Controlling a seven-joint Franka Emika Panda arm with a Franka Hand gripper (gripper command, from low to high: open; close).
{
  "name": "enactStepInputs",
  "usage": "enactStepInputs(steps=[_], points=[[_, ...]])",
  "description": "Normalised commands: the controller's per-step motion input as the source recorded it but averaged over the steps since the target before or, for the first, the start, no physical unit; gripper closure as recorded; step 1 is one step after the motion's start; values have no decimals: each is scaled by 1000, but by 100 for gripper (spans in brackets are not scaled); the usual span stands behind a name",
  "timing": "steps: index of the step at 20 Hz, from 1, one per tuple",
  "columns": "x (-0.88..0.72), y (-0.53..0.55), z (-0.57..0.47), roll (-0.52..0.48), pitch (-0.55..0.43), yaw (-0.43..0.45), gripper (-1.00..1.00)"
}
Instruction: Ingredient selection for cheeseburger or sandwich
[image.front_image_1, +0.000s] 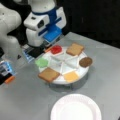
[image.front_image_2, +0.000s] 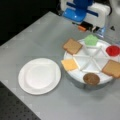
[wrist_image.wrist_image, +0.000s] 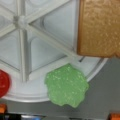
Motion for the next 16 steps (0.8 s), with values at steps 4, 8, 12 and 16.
enactStepInputs(steps=[4,8,12,16], points=[[172,-162,136,331,255,90,-100],[247,-287,149,459,260,93,-100],[310,-301,112,387,240,53,-100],[337,-192,123,310,232,33,-100]])
